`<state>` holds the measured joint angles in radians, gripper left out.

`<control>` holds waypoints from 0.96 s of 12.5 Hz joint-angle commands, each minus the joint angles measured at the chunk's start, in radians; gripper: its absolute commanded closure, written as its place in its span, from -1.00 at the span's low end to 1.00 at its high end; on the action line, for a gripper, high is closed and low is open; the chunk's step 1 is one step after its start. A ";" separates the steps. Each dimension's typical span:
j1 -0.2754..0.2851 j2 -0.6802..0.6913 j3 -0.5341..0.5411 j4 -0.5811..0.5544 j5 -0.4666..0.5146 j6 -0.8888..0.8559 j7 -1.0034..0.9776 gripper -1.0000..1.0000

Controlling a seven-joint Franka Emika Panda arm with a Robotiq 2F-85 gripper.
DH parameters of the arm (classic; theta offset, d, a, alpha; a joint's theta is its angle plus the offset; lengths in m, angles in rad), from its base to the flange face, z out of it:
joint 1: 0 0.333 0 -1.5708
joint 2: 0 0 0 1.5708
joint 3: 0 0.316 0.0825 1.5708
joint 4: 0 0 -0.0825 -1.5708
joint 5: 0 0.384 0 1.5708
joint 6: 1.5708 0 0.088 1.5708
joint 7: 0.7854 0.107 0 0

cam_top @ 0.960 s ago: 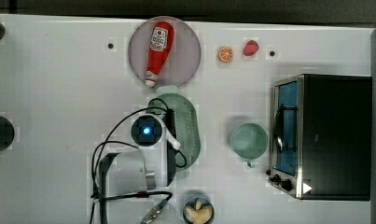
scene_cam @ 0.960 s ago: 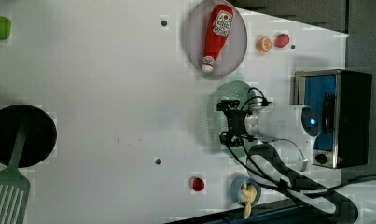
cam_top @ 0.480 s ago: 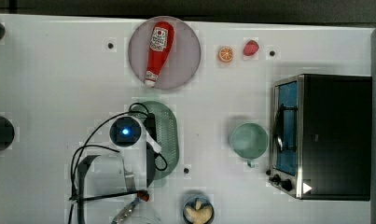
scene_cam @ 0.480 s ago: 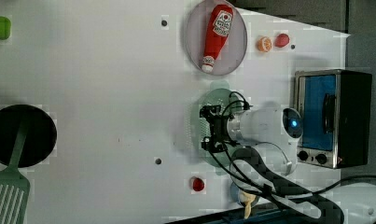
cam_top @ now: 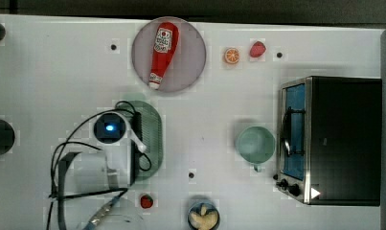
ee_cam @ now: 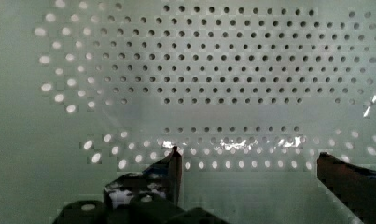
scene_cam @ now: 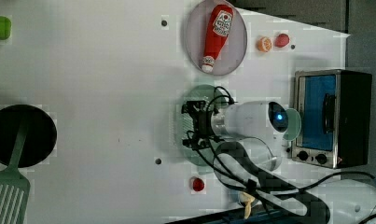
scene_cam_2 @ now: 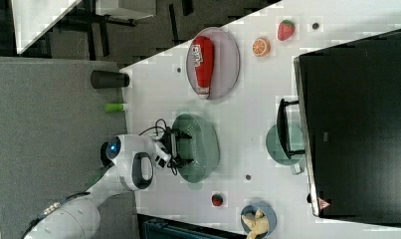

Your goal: Drag strainer right to left.

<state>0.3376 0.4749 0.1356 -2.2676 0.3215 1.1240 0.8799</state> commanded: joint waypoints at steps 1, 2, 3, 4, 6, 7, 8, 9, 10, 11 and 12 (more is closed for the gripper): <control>0.080 0.004 -0.011 0.057 0.011 -0.023 0.169 -1.00; 0.097 0.019 -0.011 0.080 0.011 -0.025 0.185 -1.00; 0.113 0.034 -0.011 0.102 0.012 -0.027 0.191 -1.00; 0.128 0.051 -0.011 0.124 0.012 -0.027 0.191 -1.00; 0.156 0.081 -0.011 0.160 0.012 -0.029 0.192 -1.00; 0.169 0.094 -0.011 0.180 0.014 -0.030 0.198 -1.00; 0.183 0.105 -0.011 0.198 0.019 -0.031 0.217 -1.00; 0.197 0.114 -0.011 0.221 0.022 -0.032 0.237 -1.00; 0.211 0.122 -0.011 0.242 0.025 -0.046 0.263 -1.00; 0.226 0.129 -0.011 0.261 0.025 -0.062 0.278 -1.00; 0.239 0.135 -0.011 0.278 0.025 -0.064 0.286 -1.00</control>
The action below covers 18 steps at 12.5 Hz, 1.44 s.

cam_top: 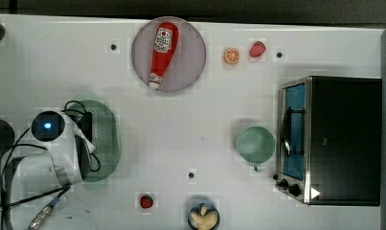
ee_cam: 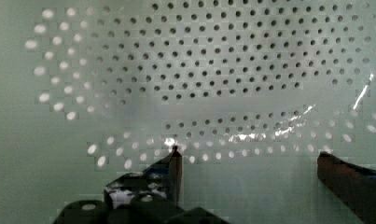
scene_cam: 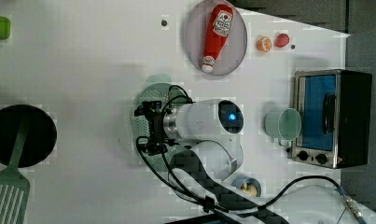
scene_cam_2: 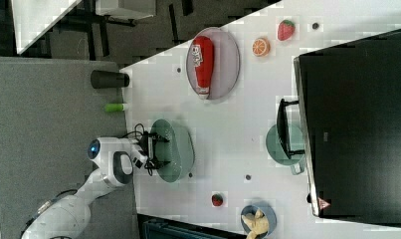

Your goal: Drag strainer right to left.

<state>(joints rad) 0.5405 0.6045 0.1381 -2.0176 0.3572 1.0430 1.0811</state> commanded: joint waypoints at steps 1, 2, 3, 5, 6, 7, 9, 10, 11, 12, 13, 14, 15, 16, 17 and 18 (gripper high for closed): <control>0.048 0.013 -0.013 0.041 -0.010 0.014 0.093 -1.00; 0.059 0.021 -0.013 0.052 -0.010 0.016 0.093 -1.00; 0.069 0.028 -0.013 0.065 -0.009 0.015 0.098 -1.00; 0.086 0.046 -0.013 0.091 -0.009 0.026 0.112 -1.00; 0.092 0.053 -0.013 0.108 -0.009 0.023 0.112 -1.00; 0.096 0.059 -0.013 0.118 -0.009 0.017 0.112 -1.00; 0.098 0.053 -0.016 0.121 -0.013 0.007 0.108 -1.00; 0.098 0.037 -0.024 0.118 -0.015 -0.001 0.093 -1.00; 0.098 0.004 -0.041 0.110 -0.017 -0.008 0.064 -1.00; 0.098 -0.046 -0.064 0.094 -0.018 -0.054 0.023 -1.00; 0.098 -0.108 -0.093 0.077 -0.022 -0.110 -0.049 -1.00; 0.097 -0.177 -0.132 0.065 -0.030 -0.166 -0.133 -1.00; 0.094 -0.246 -0.180 0.059 -0.035 -0.232 -0.217 -1.00; 0.091 -0.311 -0.236 0.059 -0.042 -0.300 -0.304 -1.00; 0.087 -0.374 -0.298 0.060 -0.062 -0.361 -0.397 -1.00; 0.085 -0.436 -0.363 0.060 -0.103 -0.415 -0.504 -1.00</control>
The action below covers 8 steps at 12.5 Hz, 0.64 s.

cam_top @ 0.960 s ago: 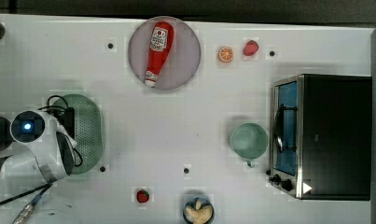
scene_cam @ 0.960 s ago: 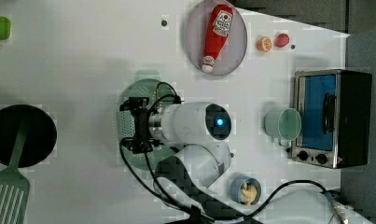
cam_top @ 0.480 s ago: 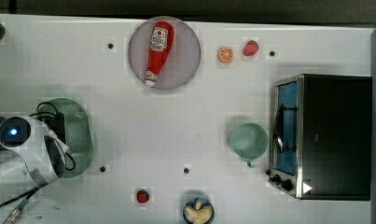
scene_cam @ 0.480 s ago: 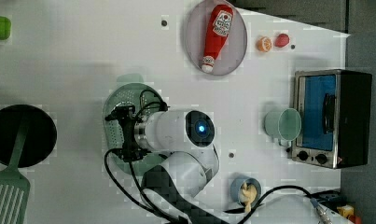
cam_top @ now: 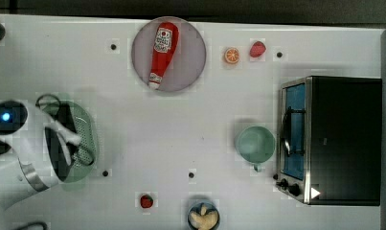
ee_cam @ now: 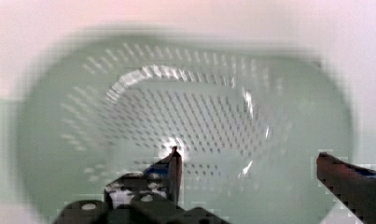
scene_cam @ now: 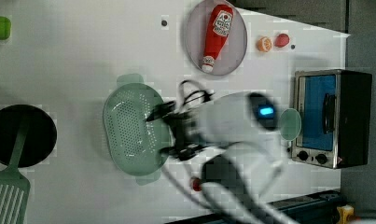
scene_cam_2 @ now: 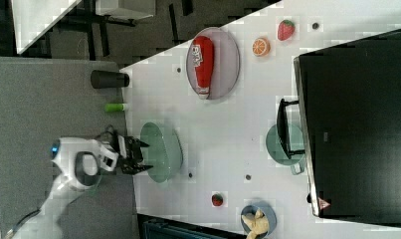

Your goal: Drag strainer right to left.

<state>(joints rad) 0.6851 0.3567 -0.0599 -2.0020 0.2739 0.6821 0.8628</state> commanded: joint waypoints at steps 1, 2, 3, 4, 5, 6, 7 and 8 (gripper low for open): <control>-0.062 -0.247 -0.230 0.044 -0.077 -0.105 -0.395 -1.00; -0.066 -0.300 -0.290 0.045 -0.140 -0.147 -0.492 -1.00; -0.070 -0.349 -0.346 0.045 -0.203 -0.189 -0.579 -1.00; -0.072 -0.395 -0.400 0.045 -0.264 -0.243 -0.653 -1.00; -0.074 -0.439 -0.446 0.045 -0.310 -0.301 -0.725 -1.00; -0.076 -0.482 -0.486 0.045 -0.350 -0.367 -0.785 -1.00; -0.077 -0.521 -0.517 0.044 -0.358 -0.426 -0.811 -1.00; -0.077 -0.554 -0.538 0.044 -0.360 -0.470 -0.811 -1.00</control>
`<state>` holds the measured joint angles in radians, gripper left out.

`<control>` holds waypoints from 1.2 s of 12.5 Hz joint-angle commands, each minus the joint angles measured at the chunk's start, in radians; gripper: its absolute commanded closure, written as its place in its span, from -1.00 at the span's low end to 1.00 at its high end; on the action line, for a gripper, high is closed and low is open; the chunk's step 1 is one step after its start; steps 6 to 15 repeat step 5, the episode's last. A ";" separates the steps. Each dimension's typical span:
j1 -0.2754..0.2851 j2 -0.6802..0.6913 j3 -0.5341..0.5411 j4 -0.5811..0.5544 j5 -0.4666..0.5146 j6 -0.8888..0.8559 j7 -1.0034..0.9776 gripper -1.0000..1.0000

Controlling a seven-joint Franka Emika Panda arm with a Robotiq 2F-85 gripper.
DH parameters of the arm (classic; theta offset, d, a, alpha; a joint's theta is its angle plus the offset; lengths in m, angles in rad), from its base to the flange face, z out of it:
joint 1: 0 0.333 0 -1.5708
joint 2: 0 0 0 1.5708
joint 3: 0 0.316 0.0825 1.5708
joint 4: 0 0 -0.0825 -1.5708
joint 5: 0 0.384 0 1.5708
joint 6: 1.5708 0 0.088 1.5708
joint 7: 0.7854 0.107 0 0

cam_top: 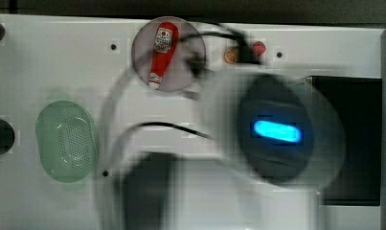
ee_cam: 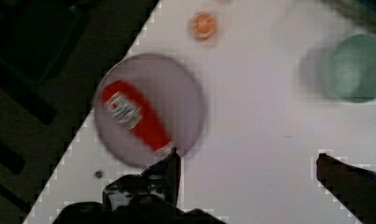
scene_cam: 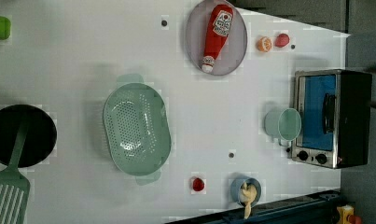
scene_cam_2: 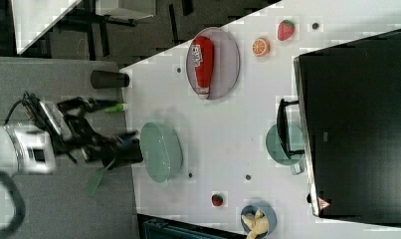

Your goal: Drag strainer right to left.

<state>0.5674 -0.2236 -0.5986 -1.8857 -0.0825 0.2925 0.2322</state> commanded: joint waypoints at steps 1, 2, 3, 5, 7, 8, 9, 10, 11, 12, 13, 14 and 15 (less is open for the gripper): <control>0.037 -0.004 -0.012 -0.071 -0.015 -0.114 -0.181 -1.00; 0.034 -0.033 -0.019 -0.069 -0.050 -0.132 -0.182 -1.00; 0.035 -0.056 -0.020 -0.070 -0.096 -0.135 -0.196 -1.00; 0.035 -0.077 -0.020 -0.077 -0.170 -0.138 -0.196 -1.00; 0.035 -0.077 -0.020 -0.077 -0.170 -0.138 -0.196 -1.00; 0.035 -0.077 -0.020 -0.077 -0.170 -0.138 -0.196 -1.00; 0.035 -0.077 -0.020 -0.077 -0.170 -0.138 -0.196 -1.00; 0.035 -0.077 -0.020 -0.077 -0.170 -0.138 -0.196 -1.00; 0.035 -0.077 -0.020 -0.077 -0.170 -0.138 -0.196 -1.00; 0.035 -0.077 -0.020 -0.077 -0.170 -0.138 -0.196 -1.00; 0.035 -0.077 -0.020 -0.077 -0.170 -0.138 -0.196 -1.00; 0.035 -0.077 -0.020 -0.077 -0.170 -0.138 -0.196 -1.00; 0.035 -0.077 -0.020 -0.077 -0.170 -0.138 -0.196 -1.00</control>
